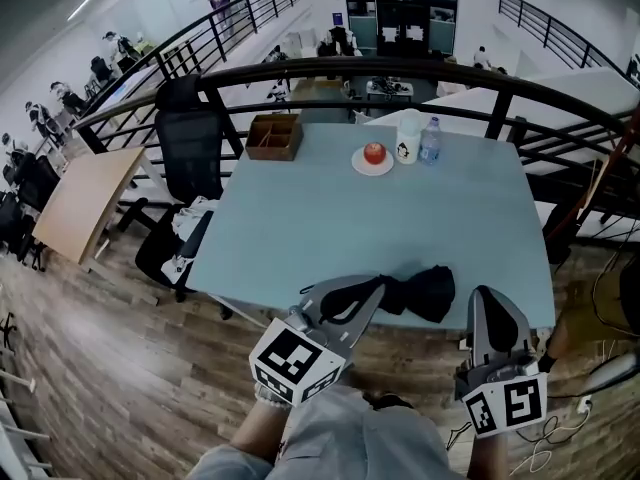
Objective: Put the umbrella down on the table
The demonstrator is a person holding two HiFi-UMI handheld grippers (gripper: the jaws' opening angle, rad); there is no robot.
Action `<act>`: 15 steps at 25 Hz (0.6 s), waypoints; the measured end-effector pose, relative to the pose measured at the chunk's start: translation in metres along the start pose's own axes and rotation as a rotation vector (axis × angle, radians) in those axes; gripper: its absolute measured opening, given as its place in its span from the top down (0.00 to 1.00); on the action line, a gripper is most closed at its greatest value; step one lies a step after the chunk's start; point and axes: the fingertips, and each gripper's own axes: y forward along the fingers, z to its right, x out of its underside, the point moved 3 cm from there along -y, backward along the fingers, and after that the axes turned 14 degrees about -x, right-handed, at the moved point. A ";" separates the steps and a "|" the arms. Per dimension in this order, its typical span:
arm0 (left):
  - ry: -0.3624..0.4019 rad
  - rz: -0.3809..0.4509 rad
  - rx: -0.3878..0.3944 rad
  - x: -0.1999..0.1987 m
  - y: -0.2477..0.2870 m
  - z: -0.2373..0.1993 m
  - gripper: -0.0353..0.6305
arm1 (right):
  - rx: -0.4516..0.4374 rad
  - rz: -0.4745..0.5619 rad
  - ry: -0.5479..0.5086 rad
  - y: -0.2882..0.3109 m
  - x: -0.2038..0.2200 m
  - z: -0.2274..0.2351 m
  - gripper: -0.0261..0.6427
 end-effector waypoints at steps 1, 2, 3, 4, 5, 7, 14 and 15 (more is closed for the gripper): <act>-0.001 0.001 -0.006 -0.001 0.001 0.002 0.94 | -0.009 -0.001 -0.001 0.000 -0.001 0.002 0.97; -0.003 0.001 -0.012 -0.002 0.003 0.004 0.94 | -0.017 0.000 0.000 -0.001 -0.001 0.005 0.97; -0.006 0.001 -0.019 -0.003 0.004 0.005 0.94 | -0.024 0.001 0.002 -0.001 -0.001 0.008 0.97; -0.011 0.001 -0.027 -0.003 0.006 0.007 0.94 | -0.031 0.002 0.006 0.000 -0.001 0.011 0.97; -0.017 0.000 -0.036 -0.003 0.007 0.008 0.94 | -0.036 0.005 0.012 -0.001 0.000 0.013 0.97; -0.031 -0.001 -0.051 -0.004 0.009 0.012 0.94 | -0.044 0.010 0.022 -0.003 -0.001 0.018 0.97; -0.043 -0.010 -0.070 -0.003 0.016 0.033 0.94 | -0.070 -0.003 0.036 -0.021 0.006 0.032 0.97; -0.048 -0.011 -0.070 -0.002 0.016 0.036 0.94 | -0.075 -0.009 0.037 -0.023 0.008 0.033 0.97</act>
